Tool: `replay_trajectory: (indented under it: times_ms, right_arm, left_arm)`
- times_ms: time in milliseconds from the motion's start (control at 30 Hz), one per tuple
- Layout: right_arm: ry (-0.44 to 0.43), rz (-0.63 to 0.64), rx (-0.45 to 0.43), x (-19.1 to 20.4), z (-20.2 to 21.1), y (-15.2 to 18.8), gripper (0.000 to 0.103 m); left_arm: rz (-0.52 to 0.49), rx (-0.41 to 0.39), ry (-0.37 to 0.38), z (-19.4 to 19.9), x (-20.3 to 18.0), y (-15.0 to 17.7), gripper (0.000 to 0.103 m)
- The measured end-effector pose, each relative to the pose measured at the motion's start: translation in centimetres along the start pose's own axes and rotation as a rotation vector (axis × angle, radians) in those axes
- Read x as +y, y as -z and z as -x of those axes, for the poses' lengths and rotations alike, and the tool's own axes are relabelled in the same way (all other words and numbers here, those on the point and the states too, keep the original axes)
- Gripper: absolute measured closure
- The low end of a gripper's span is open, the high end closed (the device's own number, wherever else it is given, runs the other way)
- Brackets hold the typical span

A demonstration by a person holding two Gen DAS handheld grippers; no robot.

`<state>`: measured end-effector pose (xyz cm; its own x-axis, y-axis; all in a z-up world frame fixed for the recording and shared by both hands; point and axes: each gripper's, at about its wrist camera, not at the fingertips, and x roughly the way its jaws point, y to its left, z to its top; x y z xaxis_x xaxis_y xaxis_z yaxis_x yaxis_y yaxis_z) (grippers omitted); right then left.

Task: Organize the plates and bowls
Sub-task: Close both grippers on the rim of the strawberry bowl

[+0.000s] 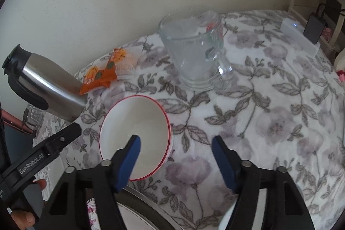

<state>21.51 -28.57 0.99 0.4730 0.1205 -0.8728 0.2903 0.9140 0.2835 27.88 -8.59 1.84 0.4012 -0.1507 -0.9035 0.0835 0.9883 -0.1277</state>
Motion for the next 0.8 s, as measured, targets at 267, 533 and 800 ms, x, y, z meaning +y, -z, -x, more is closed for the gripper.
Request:
replay_trajectory:
  times_ms: [267, 533, 800]
  right_arm:
    - [0.015, -0.003, 0.066, 0.3, -2.4, 0.0, 0.063]
    - [0.013, 0.010, 0.103, 1.0, -4.2, 0.0, 0.080]
    - [0.027, 0.034, 0.117, 1.9, -5.1, -0.2, 0.088]
  left_arm:
    - [-0.027, 0.096, 0.056, -2.9, -1.8, 0.5, 0.034]
    - [-0.073, 0.143, 0.037, -5.1, -3.5, 1.0, 0.069]
    - [-0.119, 0.168, 0.031, -6.7, -4.8, 1.1, 0.089]
